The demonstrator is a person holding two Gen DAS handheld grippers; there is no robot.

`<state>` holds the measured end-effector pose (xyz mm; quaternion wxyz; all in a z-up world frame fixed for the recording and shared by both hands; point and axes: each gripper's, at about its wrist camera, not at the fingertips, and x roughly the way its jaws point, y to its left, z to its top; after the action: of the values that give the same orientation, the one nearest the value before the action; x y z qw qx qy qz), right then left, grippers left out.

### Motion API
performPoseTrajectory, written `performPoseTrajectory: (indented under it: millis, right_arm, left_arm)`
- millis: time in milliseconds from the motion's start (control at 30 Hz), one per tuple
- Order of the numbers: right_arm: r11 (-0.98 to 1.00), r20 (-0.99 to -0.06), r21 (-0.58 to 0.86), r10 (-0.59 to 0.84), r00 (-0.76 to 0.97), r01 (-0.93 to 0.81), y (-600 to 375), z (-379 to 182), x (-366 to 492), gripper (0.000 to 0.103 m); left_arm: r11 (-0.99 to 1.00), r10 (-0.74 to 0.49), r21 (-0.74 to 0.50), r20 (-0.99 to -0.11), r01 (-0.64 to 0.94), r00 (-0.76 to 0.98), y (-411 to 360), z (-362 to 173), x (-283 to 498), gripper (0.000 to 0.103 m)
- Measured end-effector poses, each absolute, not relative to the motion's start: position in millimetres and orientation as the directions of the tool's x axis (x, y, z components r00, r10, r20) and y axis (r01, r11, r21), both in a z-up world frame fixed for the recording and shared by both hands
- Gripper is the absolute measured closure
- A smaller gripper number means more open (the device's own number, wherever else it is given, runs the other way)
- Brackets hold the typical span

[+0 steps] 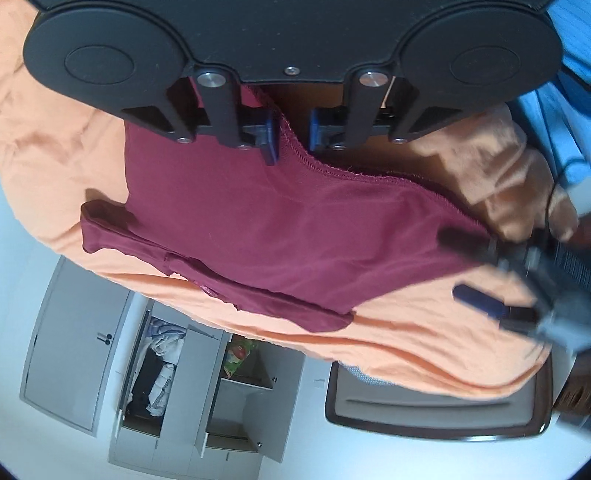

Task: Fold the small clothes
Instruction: 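Close the right tool on the shirt hem while the left tool grasps the hem too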

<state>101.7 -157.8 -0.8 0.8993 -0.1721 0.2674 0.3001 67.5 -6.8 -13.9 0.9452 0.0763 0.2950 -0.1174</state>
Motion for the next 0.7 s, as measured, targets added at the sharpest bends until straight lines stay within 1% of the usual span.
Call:
performPoseTrajectory:
  millis: [100, 167, 233, 300, 367, 433, 533, 567, 633, 667, 700]
  right_arm:
    - [0.787, -0.575, -0.059, 0.476, 0.666, -0.614, -163.1, 9.4, 112.2, 0.088]
    - [0.799, -0.564, -0.022, 0.486, 0.667, -0.601, -165.1, 16.0, 118.3, 0.088]
    - [0.804, -0.552, 0.004, 0.497, 0.669, -0.594, -166.4, 21.6, 123.3, 0.09]
    - [0.807, -0.541, 0.01, 0.501, 0.675, -0.591, -166.7, 25.6, 125.6, 0.09]
    - [0.81, -0.537, 0.002, 0.496, 0.683, -0.587, -166.7, 27.1, 125.8, 0.09]
    - [0.811, -0.54, -0.004, 0.49, 0.684, -0.585, -167.7, 25.4, 124.5, 0.09]
    - [0.814, -0.565, -0.025, 0.467, 0.68, -0.58, -170.6, 16.9, 120.2, 0.085]
    - [0.817, -0.574, -0.037, 0.454, 0.681, -0.576, -171.6, 13.3, 118.6, 0.082]
    - [0.828, -0.596, -0.056, 0.421, 0.684, -0.558, -175.7, 5.4, 116.6, 0.078]
    - [0.834, -0.607, -0.062, 0.405, 0.684, -0.548, -178.5, 1.0, 116.3, 0.074]
    - [0.841, -0.617, -0.068, 0.388, 0.685, -0.537, -181.6, -2.9, 115.3, 0.072]
  left_arm:
    - [0.958, -0.154, 0.111, -0.58, 0.264, 0.8, -20.2, -21.5, 71.6, 0.0]
    - [0.962, -0.1, 0.151, -0.583, 0.229, 0.806, -26.1, -25.9, 76.5, 0.001]
    - [0.954, -0.043, 0.219, -0.574, 0.204, 0.818, -28.6, -28.6, 79.0, 0.005]
    - [0.947, -0.005, 0.261, -0.569, 0.187, 0.823, -24.1, -29.3, 79.1, 0.015]
    - [0.95, 0.02, 0.268, -0.568, 0.163, 0.822, -12.6, -28.5, 78.3, 0.018]
    - [0.954, 0.051, 0.269, -0.575, 0.13, 0.816, 1.6, -28.6, 78.1, 0.018]
    - [0.953, 0.103, 0.289, -0.578, 0.086, 0.809, 19.7, -29.9, 77.1, 0.019]
    - [0.953, 0.116, 0.294, -0.581, 0.075, 0.806, 24.9, -30.0, 76.9, 0.021]
    - [0.956, 0.125, 0.286, -0.588, 0.06, 0.799, 34.2, -30.0, 76.4, 0.025]
    - [0.96, 0.114, 0.272, -0.592, 0.064, 0.798, 37.0, -29.8, 75.4, 0.029]
    - [0.964, 0.093, 0.255, -0.596, 0.079, 0.797, 40.3, -29.9, 75.3, 0.036]
